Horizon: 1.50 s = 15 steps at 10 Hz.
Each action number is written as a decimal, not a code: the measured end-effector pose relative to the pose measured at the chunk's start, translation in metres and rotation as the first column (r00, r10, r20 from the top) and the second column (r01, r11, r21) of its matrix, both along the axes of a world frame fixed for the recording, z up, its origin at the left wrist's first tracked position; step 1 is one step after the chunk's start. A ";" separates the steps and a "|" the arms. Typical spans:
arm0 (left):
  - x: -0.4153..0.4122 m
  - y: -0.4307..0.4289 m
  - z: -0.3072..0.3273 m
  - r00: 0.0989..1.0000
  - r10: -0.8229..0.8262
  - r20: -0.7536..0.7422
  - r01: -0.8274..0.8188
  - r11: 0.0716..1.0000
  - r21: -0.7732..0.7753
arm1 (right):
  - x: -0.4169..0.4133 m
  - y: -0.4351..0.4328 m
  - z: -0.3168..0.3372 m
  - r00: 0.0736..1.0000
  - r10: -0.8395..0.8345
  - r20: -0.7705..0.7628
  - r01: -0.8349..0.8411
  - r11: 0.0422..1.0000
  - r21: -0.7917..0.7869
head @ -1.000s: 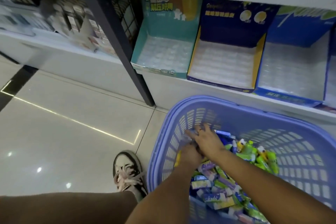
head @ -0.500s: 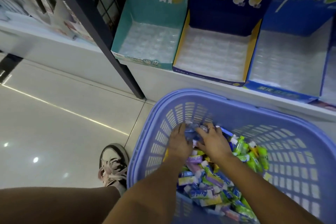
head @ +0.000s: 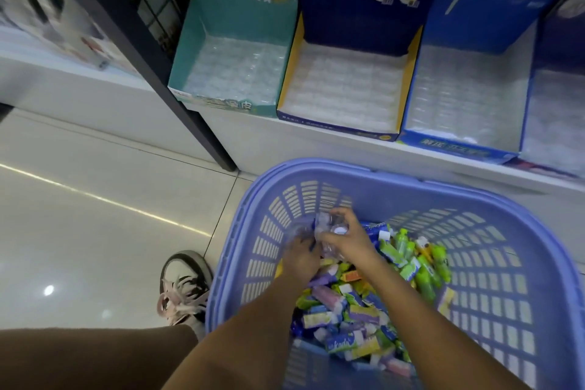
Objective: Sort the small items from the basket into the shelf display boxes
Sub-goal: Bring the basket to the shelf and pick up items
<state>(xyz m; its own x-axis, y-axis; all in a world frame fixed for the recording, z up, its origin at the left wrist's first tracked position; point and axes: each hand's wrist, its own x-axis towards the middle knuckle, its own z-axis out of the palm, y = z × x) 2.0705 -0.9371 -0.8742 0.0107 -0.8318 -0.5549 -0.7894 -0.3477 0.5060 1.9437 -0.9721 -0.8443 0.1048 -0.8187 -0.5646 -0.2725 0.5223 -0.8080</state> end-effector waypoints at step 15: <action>0.005 -0.047 0.086 0.987 -0.163 0.012 0.150 0.935 0.323 | 0.033 0.017 -0.006 0.332 0.943 0.010 -0.918 0.321 0.233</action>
<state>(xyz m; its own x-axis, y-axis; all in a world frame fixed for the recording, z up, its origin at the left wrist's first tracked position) 2.0760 -0.9840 -0.7883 -0.0792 -0.6034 -0.7935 -0.8632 -0.3567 0.3574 1.9768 -0.9547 -0.8503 0.6642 -0.1151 -0.7387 -0.7450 -0.0201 -0.6668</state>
